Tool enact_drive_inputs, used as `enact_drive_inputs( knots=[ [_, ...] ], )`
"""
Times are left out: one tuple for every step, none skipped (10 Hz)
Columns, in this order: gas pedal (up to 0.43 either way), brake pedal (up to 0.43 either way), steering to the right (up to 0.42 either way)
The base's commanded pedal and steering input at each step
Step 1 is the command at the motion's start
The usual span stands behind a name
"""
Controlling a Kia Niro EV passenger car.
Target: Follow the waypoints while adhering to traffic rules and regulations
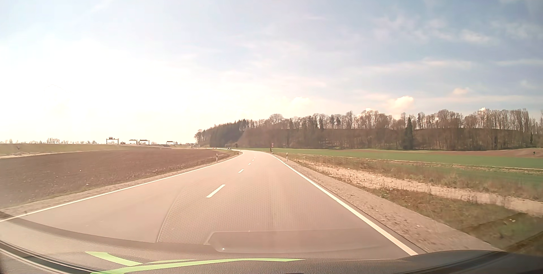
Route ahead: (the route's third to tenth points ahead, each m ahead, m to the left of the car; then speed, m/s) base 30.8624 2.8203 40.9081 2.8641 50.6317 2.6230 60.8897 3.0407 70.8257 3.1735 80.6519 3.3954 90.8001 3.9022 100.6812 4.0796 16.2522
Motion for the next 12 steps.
enact_drive_inputs(
  knots=[
    [0.0, 0.0, 0.0],
    [0.0, 0.0, 0.0],
    [0.0, 0.0, 0.0],
    [0.0, 0.0, 0.0],
    [0.0, 0.0, 0.0],
    [0.0, 0.0, -0.001],
    [0.047, 0.0, -0.002],
    [0.067, 0.0, -0.002],
    [0.067, 0.0, -0.003],
    [0.067, 0.0, -0.003],
    [0.067, 0.0, -0.003],
    [0.079, 0.0, -0.003]
  ],
)
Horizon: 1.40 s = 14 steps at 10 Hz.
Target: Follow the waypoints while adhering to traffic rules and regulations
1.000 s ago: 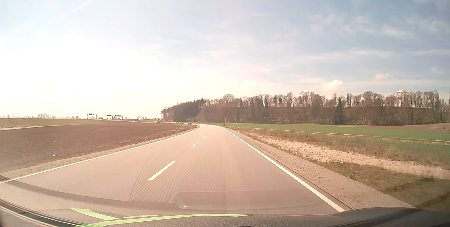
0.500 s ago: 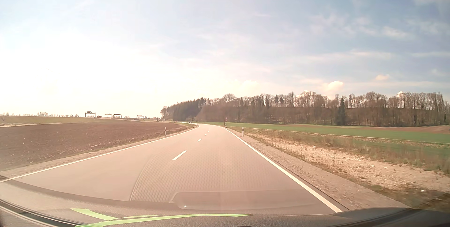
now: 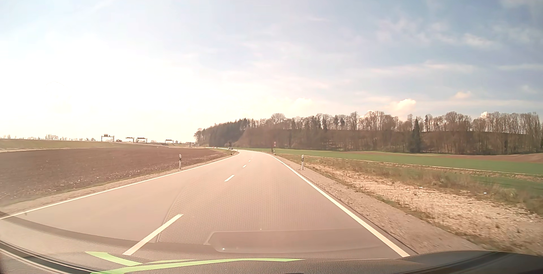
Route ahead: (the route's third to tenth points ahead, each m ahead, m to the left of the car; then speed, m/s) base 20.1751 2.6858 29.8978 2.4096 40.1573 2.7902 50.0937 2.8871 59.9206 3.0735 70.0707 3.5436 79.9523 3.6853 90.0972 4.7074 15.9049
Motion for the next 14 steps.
enact_drive_inputs(
  knots=[
    [0.079, 0.0, -0.003],
    [0.079, 0.0, -0.003],
    [0.079, 0.0, -0.003],
    [0.079, 0.0, -0.003],
    [0.079, 0.0, -0.003],
    [0.079, 0.0, -0.003],
    [0.079, 0.0, -0.003],
    [0.079, 0.0, -0.003],
    [0.079, 0.0, -0.003],
    [0.079, 0.0, -0.003],
    [0.079, 0.0, -0.003],
    [0.079, 0.0, -0.002],
    [0.079, 0.0, -0.001],
    [0.079, 0.0, -0.001]
  ],
)
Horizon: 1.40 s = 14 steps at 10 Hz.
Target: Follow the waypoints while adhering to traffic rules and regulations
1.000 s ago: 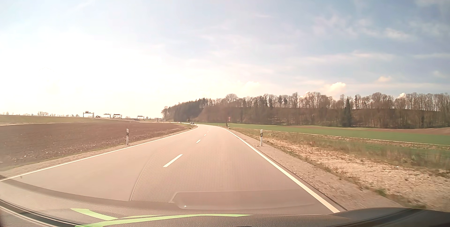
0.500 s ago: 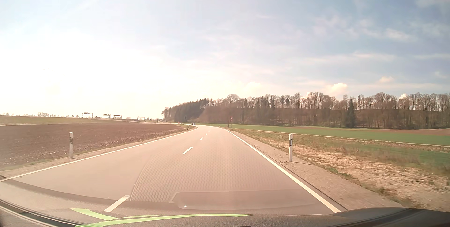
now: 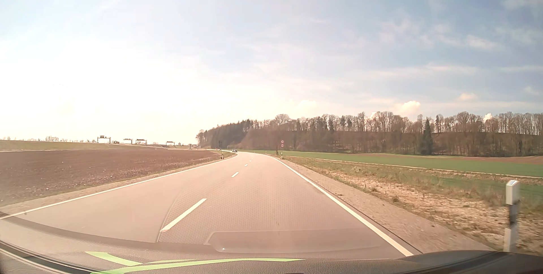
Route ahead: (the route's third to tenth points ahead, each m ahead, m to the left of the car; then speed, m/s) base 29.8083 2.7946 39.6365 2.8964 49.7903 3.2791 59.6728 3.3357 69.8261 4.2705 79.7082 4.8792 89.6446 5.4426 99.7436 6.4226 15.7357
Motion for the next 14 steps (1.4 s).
enact_drive_inputs(
  knots=[
    [0.079, 0.0, 0.0],
    [0.079, 0.0, 0.0],
    [0.079, 0.0, 0.0],
    [0.079, 0.0, 0.0],
    [0.079, 0.0, 0.0],
    [0.079, 0.0, -0.001],
    [0.079, 0.0, -0.003],
    [0.079, 0.0, -0.003],
    [0.079, 0.0, -0.003],
    [0.079, 0.0, -0.006],
    [0.079, 0.0, -0.006],
    [0.079, 0.0, -0.006],
    [0.079, 0.0, -0.006],
    [0.079, 0.0, -0.006]
  ],
)
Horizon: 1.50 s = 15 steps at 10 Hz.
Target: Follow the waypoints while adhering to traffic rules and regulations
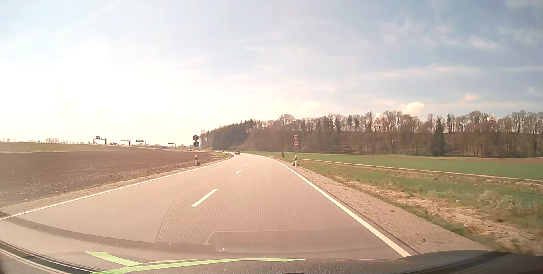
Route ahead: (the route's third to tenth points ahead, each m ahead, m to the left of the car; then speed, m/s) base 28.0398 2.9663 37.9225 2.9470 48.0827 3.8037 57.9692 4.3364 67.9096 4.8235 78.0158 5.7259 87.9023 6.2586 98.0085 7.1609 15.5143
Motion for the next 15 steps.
enact_drive_inputs(
  knots=[
    [0.079, 0.0, -0.006],
    [0.087, 0.0, -0.006],
    [0.087, 0.0, -0.005],
    [0.087, 0.0, -0.005],
    [0.098, 0.0, -0.005],
    [0.098, 0.0, -0.005],
    [0.098, 0.0, -0.005],
    [0.098, 0.0, -0.005],
    [0.098, 0.0, -0.005],
    [0.098, 0.0, -0.005],
    [0.098, 0.0, -0.005],
    [0.098, 0.0, -0.005],
    [0.098, 0.0, -0.005],
    [0.098, 0.0, -0.005],
    [0.098, 0.0, -0.005]
  ],
)
